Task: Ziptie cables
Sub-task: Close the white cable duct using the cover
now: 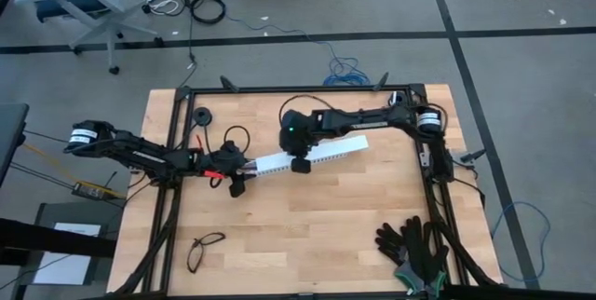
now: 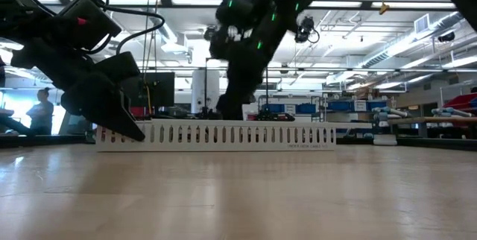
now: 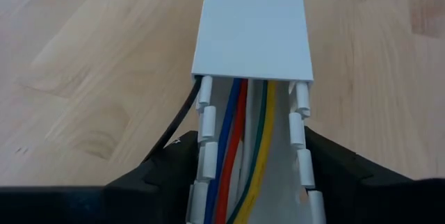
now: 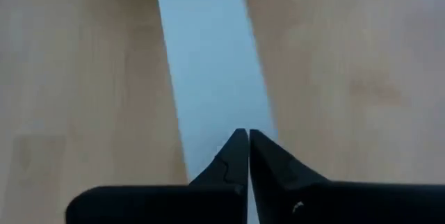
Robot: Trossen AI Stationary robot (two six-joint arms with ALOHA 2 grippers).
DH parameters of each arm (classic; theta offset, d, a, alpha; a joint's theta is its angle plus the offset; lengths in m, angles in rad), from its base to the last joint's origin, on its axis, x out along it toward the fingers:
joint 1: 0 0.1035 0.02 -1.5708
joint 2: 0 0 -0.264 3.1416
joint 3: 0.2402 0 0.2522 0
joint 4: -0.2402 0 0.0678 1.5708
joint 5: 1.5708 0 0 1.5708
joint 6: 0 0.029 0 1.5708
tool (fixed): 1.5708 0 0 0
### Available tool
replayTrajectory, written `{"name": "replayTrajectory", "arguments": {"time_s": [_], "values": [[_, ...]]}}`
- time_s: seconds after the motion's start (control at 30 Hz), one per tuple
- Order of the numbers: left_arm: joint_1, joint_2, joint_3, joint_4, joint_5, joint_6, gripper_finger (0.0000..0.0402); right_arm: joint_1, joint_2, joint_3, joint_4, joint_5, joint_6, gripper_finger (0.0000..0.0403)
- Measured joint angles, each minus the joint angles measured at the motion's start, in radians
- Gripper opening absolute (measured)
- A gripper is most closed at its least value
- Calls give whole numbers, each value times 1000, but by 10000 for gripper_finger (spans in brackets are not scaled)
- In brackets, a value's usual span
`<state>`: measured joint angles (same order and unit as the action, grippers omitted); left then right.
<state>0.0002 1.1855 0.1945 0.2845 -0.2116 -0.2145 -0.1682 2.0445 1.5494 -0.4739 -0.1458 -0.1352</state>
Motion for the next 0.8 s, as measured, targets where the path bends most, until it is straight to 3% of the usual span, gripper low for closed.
{"name": "replayTrajectory", "arguments": {"time_s": [0.13,0.3,0.63,0.8], "values": [[0,3,-2,12,3,2,204,3,138,39,244,-187,4,0],[0,1,-4,12,5,-2,204,32,254,154,372,-191,0,0],[0,1,-2,19,6,-6,205,52,81,167,283,-135,-102,0],[0,1,-2,19,6,-32,230,51,43,165,186,-128,-105,0]]}}
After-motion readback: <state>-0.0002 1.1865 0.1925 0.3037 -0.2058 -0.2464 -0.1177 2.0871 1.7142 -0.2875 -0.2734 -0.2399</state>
